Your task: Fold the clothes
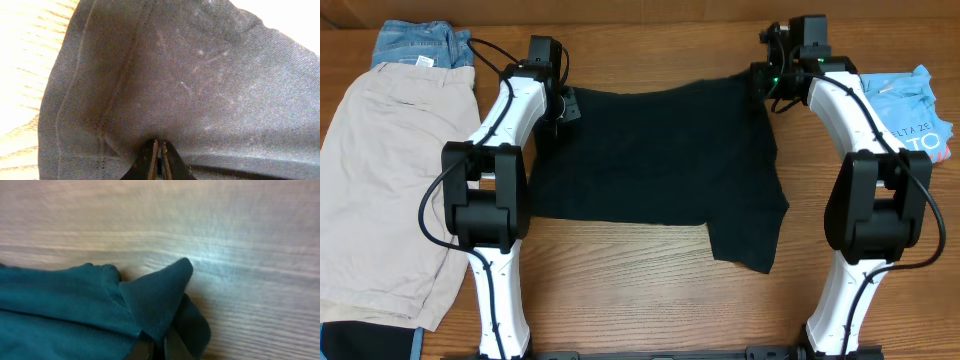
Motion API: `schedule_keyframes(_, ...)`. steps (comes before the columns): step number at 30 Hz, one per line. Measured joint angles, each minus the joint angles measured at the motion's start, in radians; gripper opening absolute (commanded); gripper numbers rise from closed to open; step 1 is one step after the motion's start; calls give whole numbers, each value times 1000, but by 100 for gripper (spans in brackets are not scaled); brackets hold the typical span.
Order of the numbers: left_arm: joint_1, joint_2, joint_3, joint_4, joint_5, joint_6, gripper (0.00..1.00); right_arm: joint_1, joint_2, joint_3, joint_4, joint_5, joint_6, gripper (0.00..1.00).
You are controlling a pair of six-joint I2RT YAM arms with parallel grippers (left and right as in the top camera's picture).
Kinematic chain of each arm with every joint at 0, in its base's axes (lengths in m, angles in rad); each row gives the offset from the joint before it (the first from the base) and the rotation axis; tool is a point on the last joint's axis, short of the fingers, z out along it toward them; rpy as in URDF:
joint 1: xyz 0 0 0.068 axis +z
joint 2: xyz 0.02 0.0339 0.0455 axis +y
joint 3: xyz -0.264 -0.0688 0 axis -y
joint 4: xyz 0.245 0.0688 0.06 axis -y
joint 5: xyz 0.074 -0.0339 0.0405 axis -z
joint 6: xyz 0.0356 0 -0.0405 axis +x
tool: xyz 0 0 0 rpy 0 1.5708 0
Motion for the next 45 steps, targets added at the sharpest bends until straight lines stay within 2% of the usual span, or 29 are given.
schedule_keyframes(3,0,0,0,-1,0,0,9,9,-48,0,13,12,1,4)
schedule_keyframes(4,0,0,0,-1,1,0,9,10,-67,0,13,17,0,10)
schedule_keyframes(5,0,0,0,-2,1,0,9,11,-84,0,13,22,3,24)
schedule_keyframes(7,0,0,0,-4,4,0,9,13,-109,0,13,41,-1,40)
schedule_keyframes(11,0,0,0,-4,5,0,9,10,-129,9,-23,126,-10,59)
schedule_keyframes(21,0,2,6,-24,2,0,4,-13,-126,9,-209,225,-22,64)
schedule_keyframes(26,6,13,47,-123,4,0,6,-35,-125,9,-295,236,10,67)
schedule_keyframes(31,39,47,137,-283,11,4,24,-93,-125,9,-390,222,59,68)
schedule_keyframes(32,50,53,160,-317,11,6,36,-105,-125,9,-406,215,62,68)
schedule_keyframes(33,64,58,187,-352,11,6,53,-124,-125,9,-433,202,69,67)
schedule_keyframes(34,76,59,212,-380,10,5,96,-137,-125,9,-449,190,72,68)
schedule_keyframes(35,87,59,240,-413,9,8,98,-158,-125,9,-472,169,77,69)
schedule_keyframes(36,101,56,282,-459,6,8,98,-172,-125,10,-488,153,79,79)
schedule_keyframes(37,109,55,303,-499,6,8,98,-187,-125,10,-516,128,80,93)
schedule_keyframes(38,114,51,312,-528,4,8,98,-196,-125,10,-537,111,81,100)
schedule_keyframes(43,111,45,325,-693,3,8,97,-244,-125,9,-656,26,87,100)
schedule_keyframes(45,105,45,325,-688,3,10,94,-253,-125,10,-679,5,87,100)
